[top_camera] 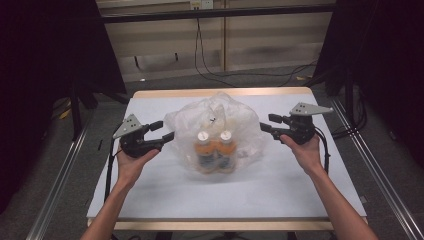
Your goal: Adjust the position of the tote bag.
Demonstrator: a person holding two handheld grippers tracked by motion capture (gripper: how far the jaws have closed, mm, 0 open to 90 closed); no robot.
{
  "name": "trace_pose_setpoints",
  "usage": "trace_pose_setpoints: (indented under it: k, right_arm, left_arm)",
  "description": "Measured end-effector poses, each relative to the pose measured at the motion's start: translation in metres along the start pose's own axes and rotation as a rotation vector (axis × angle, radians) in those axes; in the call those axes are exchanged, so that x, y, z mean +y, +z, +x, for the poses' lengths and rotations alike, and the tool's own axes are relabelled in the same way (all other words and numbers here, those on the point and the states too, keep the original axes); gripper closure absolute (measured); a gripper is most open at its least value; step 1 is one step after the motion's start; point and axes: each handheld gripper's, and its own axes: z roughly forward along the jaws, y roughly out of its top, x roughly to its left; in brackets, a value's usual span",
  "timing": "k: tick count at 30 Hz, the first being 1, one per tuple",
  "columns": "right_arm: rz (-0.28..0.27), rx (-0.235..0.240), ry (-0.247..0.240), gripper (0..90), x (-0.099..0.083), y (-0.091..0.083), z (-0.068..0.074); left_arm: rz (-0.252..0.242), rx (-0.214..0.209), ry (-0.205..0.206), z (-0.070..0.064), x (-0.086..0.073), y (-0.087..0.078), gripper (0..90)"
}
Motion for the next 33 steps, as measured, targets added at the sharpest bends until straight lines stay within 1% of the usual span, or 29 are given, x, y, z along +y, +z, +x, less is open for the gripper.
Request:
trace_pose_setpoints:
  k: [1, 3, 4, 5, 7, 8, 9, 10, 11, 12, 15, 16, 17, 18, 19, 20, 21, 22, 23, 24, 25, 26, 27, 28, 29, 30, 31, 32, 33]
  right_arm:
    - [0.017, -0.011, -0.003, 51.1, 0.006, 0.006, -0.004]
    - [0.034, 0.002, -0.007, 51.1, 0.009, 0.013, -0.006]
    - [0.042, -0.006, -0.013, 51.0, 0.011, 0.017, -0.007]
    - [0.045, -0.008, -0.009, 50.9, 0.012, 0.021, -0.009]
    - [0.047, -0.003, -0.005, 50.8, 0.013, 0.024, -0.010]
    - [0.060, -0.006, -0.006, 50.4, 0.016, 0.032, -0.013]
    - [0.060, -0.006, -0.006, 50.4, 0.016, 0.032, -0.013]
    - [0.074, -0.007, -0.011, 50.5, 0.019, 0.039, -0.016]
    - [0.074, -0.013, -0.008, 51.0, 0.021, 0.042, -0.016]
    - [0.078, -0.005, -0.009, 51.8, 0.023, 0.045, -0.017]
    - [0.104, -0.011, -0.033, 50.6, 0.030, 0.056, -0.020]
    - [0.104, -0.011, -0.033, 50.6, 0.030, 0.056, -0.020]
    - [0.127, -0.013, -0.044, 49.6, 0.033, 0.065, -0.023]
    - [0.137, -0.023, -0.039, 49.6, 0.033, 0.070, -0.024]
    - [0.146, -0.018, -0.026, 48.9, 0.033, 0.073, -0.027]
    - [0.156, -0.009, -0.016, 48.3, 0.032, 0.079, -0.030]
    - [0.165, -0.011, -0.015, 47.6, 0.030, 0.083, -0.032]
    - [0.176, -0.004, -0.009, 46.2, 0.028, 0.087, -0.034]
    - [0.176, -0.004, -0.009, 46.2, 0.028, 0.087, -0.034]
    - [0.203, -0.010, -0.004, 42.4, 0.024, 0.095, -0.036]
    - [0.211, -0.006, 0.000, 41.1, 0.022, 0.098, -0.037]
    - [0.211, -0.006, 0.000, 41.1, 0.022, 0.098, -0.037]
    - [0.220, -0.001, 0.012, 38.1, 0.019, 0.102, -0.039]
    - [0.235, -0.003, 0.022, 34.1, 0.015, 0.108, -0.039]
    - [0.244, 0.008, 0.030, 33.7, 0.012, 0.111, -0.040]
    - [0.244, 0.008, 0.030, 33.7, 0.012, 0.111, -0.040]
    - [0.256, 0.007, 0.040, 32.5, 0.008, 0.114, -0.040]
    - [0.263, 0.015, 0.050, 32.5, 0.005, 0.116, -0.039]
    - [0.275, 0.012, 0.056, 32.3, 0.002, 0.117, -0.039]
  left_arm:
    - [-0.011, -0.015, -0.003, 0.004, 0.004, 0.007, 36.8]
    - [0.001, -0.014, -0.001, 0.006, 0.006, 0.009, 37.1]
    - [0.008, -0.011, -0.006, 0.011, 0.011, 0.016, 37.1]
    - [0.008, -0.014, -0.005, 0.014, 0.013, 0.019, 37.1]
    - [0.020, -0.016, -0.003, 0.016, 0.015, 0.022, 37.0]
    - [0.035, -0.007, 0.007, 0.020, 0.020, 0.028, 36.5]
    - [0.035, -0.007, 0.007, 0.020, 0.020, 0.028, 36.5]
    - [0.043, -0.009, -0.004, 0.024, 0.024, 0.034, 36.5]
    - [0.044, -0.012, -0.006, 0.025, 0.026, 0.037, 36.3]
    - [0.047, -0.016, 0.001, 0.025, 0.028, 0.039, 36.3]
    - [0.073, -0.012, 0.002, 0.027, 0.031, 0.048, 36.9]
    - [0.073, -0.012, 0.002, 0.027, 0.031, 0.048, 37.6]
    - [0.071, -0.032, -0.021, 0.030, 0.029, 0.054, 37.5]
    - [0.068, -0.038, -0.027, 0.030, 0.027, 0.056, 37.2]
    - [0.080, -0.039, -0.035, 0.030, 0.025, 0.059, 37.2]
    - [0.094, -0.047, -0.031, 0.030, 0.023, 0.062, 35.9]
    - [0.094, -0.047, -0.031, 0.030, 0.023, 0.062, 34.0]
    - [0.113, -0.045, -0.023, 0.030, 0.022, 0.064, 31.7]
    - [0.126, -0.044, -0.019, 0.030, 0.021, 0.066, 31.7]
    - [0.143, -0.049, -0.031, 0.030, 0.019, 0.069, 25.8]
    - [0.143, -0.049, -0.031, 0.030, 0.019, 0.069, 23.1]
    - [0.150, -0.059, -0.036, 0.031, 0.017, 0.071, 23.1]
    - [0.162, -0.063, -0.038, 0.031, 0.015, 0.072, 22.4]
    - [0.180, -0.045, -0.036, 0.030, 0.012, 0.073, 22.2]
    - [0.180, -0.045, -0.036, 0.030, 0.012, 0.073, 22.6]
    - [0.179, -0.066, -0.042, 0.031, 0.010, 0.073, 22.6]
    - [0.184, -0.072, -0.061, 0.030, 0.005, 0.072, 24.9]
    - [0.184, -0.072, -0.061, 0.030, 0.005, 0.072, 27.0]
    - [0.187, -0.085, -0.063, 0.030, 0.003, 0.071, 30.6]
